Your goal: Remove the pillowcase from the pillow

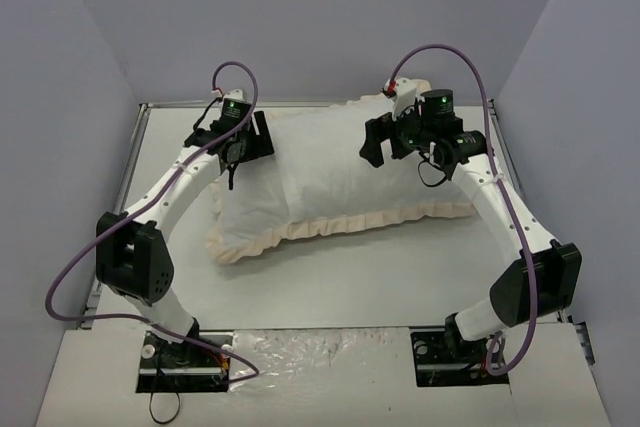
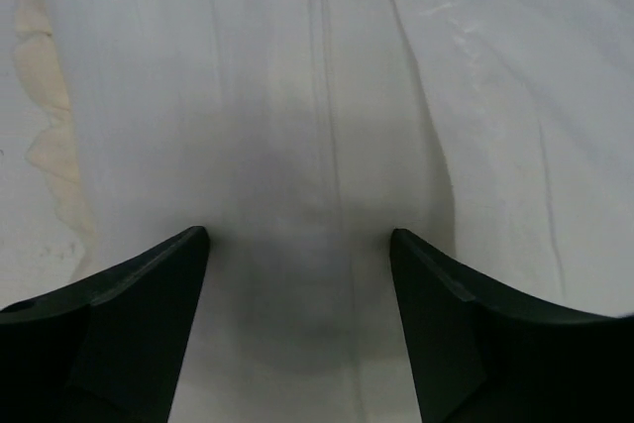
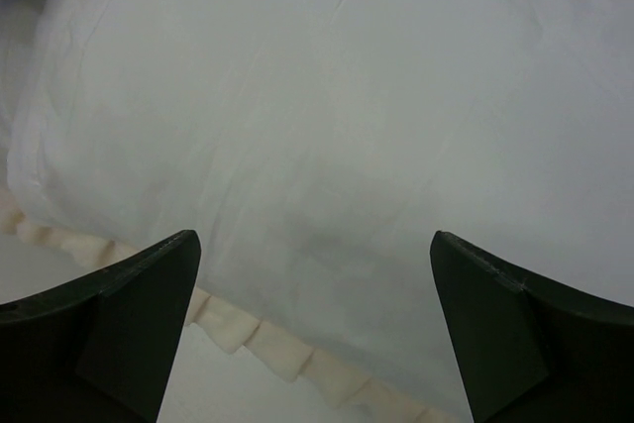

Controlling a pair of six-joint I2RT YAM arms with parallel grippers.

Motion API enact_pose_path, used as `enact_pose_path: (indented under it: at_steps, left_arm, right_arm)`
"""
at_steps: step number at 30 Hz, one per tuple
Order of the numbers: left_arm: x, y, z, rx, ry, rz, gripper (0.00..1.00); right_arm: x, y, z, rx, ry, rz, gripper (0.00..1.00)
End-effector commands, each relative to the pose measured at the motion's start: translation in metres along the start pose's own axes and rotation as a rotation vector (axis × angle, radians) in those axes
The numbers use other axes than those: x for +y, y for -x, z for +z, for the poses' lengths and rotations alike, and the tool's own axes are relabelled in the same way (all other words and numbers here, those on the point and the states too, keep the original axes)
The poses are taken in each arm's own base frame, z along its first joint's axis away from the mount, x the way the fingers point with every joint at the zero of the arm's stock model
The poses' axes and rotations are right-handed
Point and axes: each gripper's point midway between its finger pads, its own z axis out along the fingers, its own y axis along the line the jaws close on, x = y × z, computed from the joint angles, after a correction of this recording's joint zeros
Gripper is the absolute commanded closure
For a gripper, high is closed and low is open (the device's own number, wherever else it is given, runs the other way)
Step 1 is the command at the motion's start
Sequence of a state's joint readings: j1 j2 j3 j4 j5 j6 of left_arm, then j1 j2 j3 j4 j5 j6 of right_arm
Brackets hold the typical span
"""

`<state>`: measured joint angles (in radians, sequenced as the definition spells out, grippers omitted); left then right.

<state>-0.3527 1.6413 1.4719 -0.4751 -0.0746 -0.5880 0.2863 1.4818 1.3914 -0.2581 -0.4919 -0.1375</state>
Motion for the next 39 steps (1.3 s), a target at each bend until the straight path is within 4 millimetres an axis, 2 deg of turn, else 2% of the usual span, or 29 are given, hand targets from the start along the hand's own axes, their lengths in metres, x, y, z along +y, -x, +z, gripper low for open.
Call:
enact_pose_path:
  at_steps: [1,2,3,6,7,8,10,11,12,13,14,15,16,17,19,20,21,22,23,25,26,28,29,32,33,36,38,39]
  left_arm:
    - [0.028,-0.004,-0.007,0.020,0.143,0.062,0.32]
    - [0.032,-0.007,-0.007,0.024,0.156,0.067,0.38]
    - [0.038,-0.014,-0.009,0.032,0.168,0.071,0.51]
    - [0.041,-0.015,-0.018,0.011,0.153,0.064,0.66]
    - [0.043,-0.024,-0.019,0.028,0.143,0.066,0.77]
    - [0.032,-0.020,-0.029,0.011,0.075,0.053,0.83]
    - [0.015,-0.027,-0.040,0.011,-0.017,0.032,0.88]
    - [0.011,-0.037,-0.040,0.016,-0.052,0.022,0.93]
    - [-0.002,-0.038,-0.055,0.005,-0.129,0.006,0.94]
    - [-0.012,-0.056,-0.058,0.026,-0.179,-0.016,0.97]
    - [-0.019,-0.063,-0.063,0.032,-0.214,-0.031,0.98]
    - [-0.030,-0.065,-0.080,0.013,-0.282,-0.051,0.98]
    - [-0.043,-0.076,-0.088,0.026,-0.327,-0.085,0.98]
    - [-0.047,-0.088,-0.089,0.029,-0.353,-0.098,0.98]
    - [-0.057,-0.092,-0.109,0.005,-0.409,-0.171,0.98]
    - [-0.067,-0.090,-0.127,-0.028,-0.471,-0.188,0.98]
    - [-0.064,-0.102,-0.127,-0.014,-0.465,-0.224,0.98]
    - [-0.061,-0.100,-0.131,-0.046,-0.460,-0.246,0.98]
    - [-0.062,-0.100,-0.144,-0.062,-0.493,-0.260,0.98]
    - [-0.047,-0.107,-0.142,-0.076,-0.445,-0.292,0.98]
    - [-0.042,-0.105,-0.148,-0.094,-0.447,-0.300,0.98]
    - [-0.028,-0.114,-0.146,-0.089,-0.400,-0.300,0.98]
    - [-0.025,-0.114,-0.150,-0.097,-0.402,-0.304,0.98]
    - [-0.015,-0.126,-0.149,-0.078,-0.379,-0.314,0.98]
    - [-0.012,-0.128,-0.148,-0.074,-0.373,-0.323,0.98]
    - [-0.004,-0.136,-0.146,-0.065,-0.352,-0.324,0.98]
    - [-0.001,-0.136,-0.148,-0.077,-0.353,-0.329,0.98]
    - [-0.001,-0.135,-0.149,-0.083,-0.353,-0.331,0.98]
  right_arm:
    - [0.004,0.015,-0.014,-0.046,-0.040,-0.008,0.02]
    - [0.005,0.016,-0.015,-0.049,-0.038,-0.012,0.02]
    - [0.007,0.018,-0.015,-0.052,-0.031,-0.024,0.02]
    - [0.020,0.021,-0.015,-0.050,0.025,-0.058,0.01]
    - [0.025,0.021,-0.013,-0.039,0.054,-0.090,0.01]
    - [0.039,0.021,-0.011,-0.032,0.101,-0.123,0.00]
    - [0.060,0.022,-0.008,-0.017,0.176,-0.203,0.00]
    - [0.068,0.021,-0.005,-0.010,0.196,-0.227,0.00]
    - [0.089,0.020,-0.001,-0.004,0.235,-0.265,0.00]
    - [0.093,0.020,0.005,0.007,0.217,-0.280,0.00]
    - [0.100,0.022,0.009,0.009,0.219,-0.290,0.00]
    - [0.107,0.021,0.014,0.017,0.223,-0.295,0.01]
    - [0.121,0.023,0.023,0.025,0.232,-0.305,0.01]
    - [0.129,0.024,0.027,0.027,0.234,-0.273,0.01]
    - [0.142,0.026,0.044,0.025,0.233,-0.212,0.02]
    - [0.142,0.031,0.049,0.020,0.188,-0.132,0.02]
    - [0.143,0.030,0.059,0.025,0.170,-0.103,0.02]
    - [0.148,0.030,0.063,0.026,0.161,-0.089,0.02]
    - [0.148,0.031,0.066,0.021,0.135,-0.087,0.03]
    - [0.160,0.022,0.074,0.045,0.149,-0.100,0.03]
    - [0.165,0.019,0.076,0.053,0.162,-0.105,0.03]
    - [0.177,0.010,0.077,0.073,0.188,-0.116,0.03]
    - [0.189,0.000,0.076,0.089,0.211,-0.137,0.02]
    - [0.205,-0.017,0.073,0.119,0.255,-0.189,0.00]
    - [0.210,-0.029,0.072,0.146,0.287,-0.190,0.00]
    - [0.216,-0.050,0.072,0.187,0.307,-0.213,0.00]
    - [0.213,-0.060,0.080,0.201,0.265,-0.237,0.00]
    - [0.202,-0.064,0.087,0.205,0.184,-0.257,0.00]
